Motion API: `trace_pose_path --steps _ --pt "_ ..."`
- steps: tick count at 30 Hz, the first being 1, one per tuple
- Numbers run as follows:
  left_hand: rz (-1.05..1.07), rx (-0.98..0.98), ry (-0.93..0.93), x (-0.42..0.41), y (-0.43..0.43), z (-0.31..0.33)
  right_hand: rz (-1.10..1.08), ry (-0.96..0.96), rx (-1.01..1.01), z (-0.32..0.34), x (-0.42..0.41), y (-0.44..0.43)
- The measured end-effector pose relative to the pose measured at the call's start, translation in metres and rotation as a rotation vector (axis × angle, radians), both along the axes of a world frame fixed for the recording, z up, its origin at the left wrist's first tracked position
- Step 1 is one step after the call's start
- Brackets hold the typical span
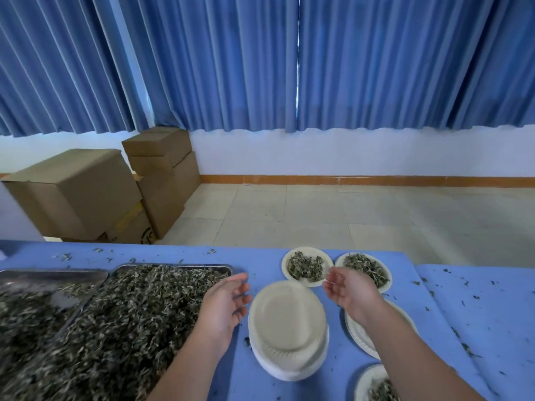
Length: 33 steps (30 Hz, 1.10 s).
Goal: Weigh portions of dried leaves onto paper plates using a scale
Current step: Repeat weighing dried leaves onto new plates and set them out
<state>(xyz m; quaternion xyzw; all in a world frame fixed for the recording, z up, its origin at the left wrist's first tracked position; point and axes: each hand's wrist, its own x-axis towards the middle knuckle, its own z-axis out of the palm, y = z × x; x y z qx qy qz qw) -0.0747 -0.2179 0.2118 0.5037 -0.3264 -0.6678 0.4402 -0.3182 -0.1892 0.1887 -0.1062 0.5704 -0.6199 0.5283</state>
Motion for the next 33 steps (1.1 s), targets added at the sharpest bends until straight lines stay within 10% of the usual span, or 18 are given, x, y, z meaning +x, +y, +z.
trace_pose_path --steps 17,33 --pt "-0.128 -0.148 0.164 0.069 0.077 -0.108 0.205 0.191 -0.609 -0.040 0.102 0.086" --pt "0.008 -0.352 -0.182 0.099 0.222 -0.182 0.196 0.255 -0.295 -0.105 0.130 0.241"
